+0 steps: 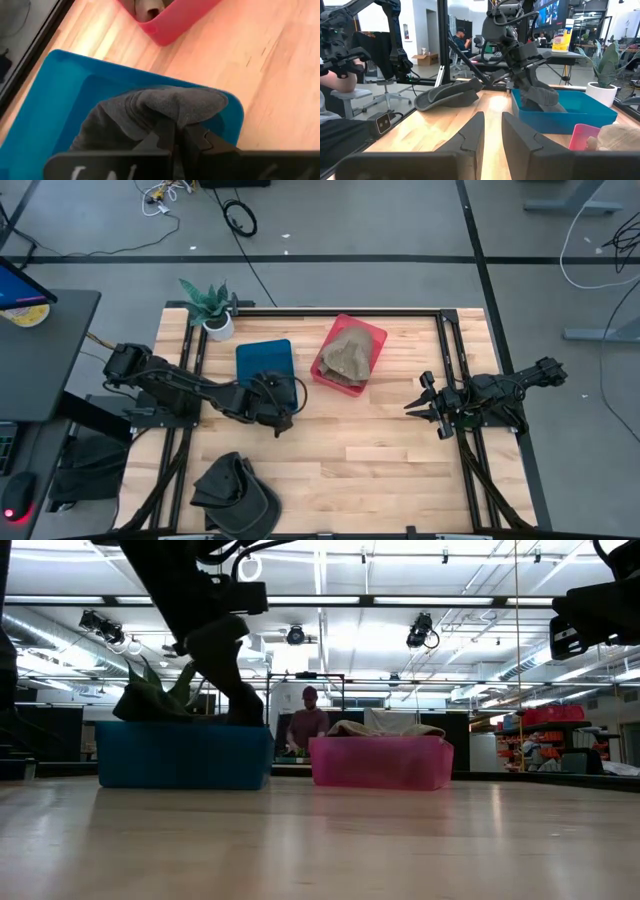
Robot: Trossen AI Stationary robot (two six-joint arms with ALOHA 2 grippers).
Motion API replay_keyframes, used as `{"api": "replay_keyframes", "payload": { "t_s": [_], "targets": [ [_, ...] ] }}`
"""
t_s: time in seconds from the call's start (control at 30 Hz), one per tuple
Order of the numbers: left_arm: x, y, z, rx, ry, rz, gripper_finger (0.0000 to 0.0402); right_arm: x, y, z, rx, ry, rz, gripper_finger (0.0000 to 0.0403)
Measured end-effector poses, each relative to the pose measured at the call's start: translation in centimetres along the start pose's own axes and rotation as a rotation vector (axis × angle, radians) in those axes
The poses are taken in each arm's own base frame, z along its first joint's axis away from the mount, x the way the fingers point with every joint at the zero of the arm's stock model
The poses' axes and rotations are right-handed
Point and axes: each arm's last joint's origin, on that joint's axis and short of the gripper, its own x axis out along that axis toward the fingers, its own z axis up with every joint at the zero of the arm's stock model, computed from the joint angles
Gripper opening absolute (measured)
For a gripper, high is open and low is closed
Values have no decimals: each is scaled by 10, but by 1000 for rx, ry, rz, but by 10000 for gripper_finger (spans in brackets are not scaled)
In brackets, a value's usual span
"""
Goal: Pick & Place hat
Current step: Put the top right black cap into the blue bin
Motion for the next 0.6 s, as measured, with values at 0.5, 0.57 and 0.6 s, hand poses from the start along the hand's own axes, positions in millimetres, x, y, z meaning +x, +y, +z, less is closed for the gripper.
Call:
{"api": "replay_keyframes", "payload": {
  "t_s": [0.5,0.57,0.6],
  "targets": [
    [-5,-8,-3,120,-1,-64,120,0,0,0,0,0,0,71],
    [-6,-10,-3,124,-7,-70,147,0,0,0,0,0,0,71],
    [-7,-10,-3,128,-8,-72,159,0,0,0,0,0,0,71]
  ]
}}
